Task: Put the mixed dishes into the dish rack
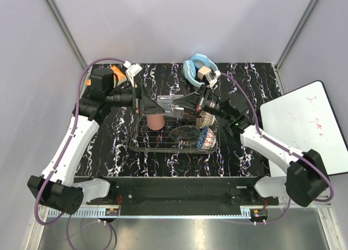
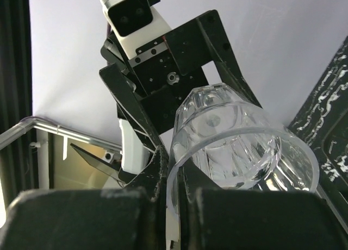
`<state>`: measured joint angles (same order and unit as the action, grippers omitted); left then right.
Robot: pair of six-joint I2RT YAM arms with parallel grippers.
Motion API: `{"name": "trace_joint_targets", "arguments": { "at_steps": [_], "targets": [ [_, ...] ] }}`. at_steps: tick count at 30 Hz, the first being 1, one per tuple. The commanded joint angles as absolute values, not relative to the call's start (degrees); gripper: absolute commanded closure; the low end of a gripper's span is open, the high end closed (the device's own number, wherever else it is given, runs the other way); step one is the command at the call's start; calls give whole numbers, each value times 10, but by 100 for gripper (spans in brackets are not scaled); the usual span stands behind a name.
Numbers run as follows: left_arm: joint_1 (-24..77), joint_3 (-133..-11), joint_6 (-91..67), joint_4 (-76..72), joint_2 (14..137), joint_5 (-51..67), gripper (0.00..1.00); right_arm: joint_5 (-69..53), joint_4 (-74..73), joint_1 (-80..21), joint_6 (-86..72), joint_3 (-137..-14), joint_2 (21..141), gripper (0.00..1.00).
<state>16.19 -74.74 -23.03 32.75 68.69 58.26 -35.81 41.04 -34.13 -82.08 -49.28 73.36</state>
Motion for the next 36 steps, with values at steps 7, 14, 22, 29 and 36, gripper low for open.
{"name": "trace_joint_targets", "arguments": {
  "at_steps": [7,14,22,29,36],
  "targets": [
    [164,-747,-247,280,683,604,1,-341,549,-379,-865,-541,794,100],
    [161,-730,-255,262,664,603,51,-331,556,-383,-860,-540,802,100],
    [109,-730,-261,269,647,615,100,-322,478,-382,-839,-519,786,66],
    [98,-787,-82,470,602,469,100,-318,307,-351,-743,-501,717,0],
    [110,-749,43,564,598,278,100,-260,96,-292,-627,-511,579,0]
  ]
}}
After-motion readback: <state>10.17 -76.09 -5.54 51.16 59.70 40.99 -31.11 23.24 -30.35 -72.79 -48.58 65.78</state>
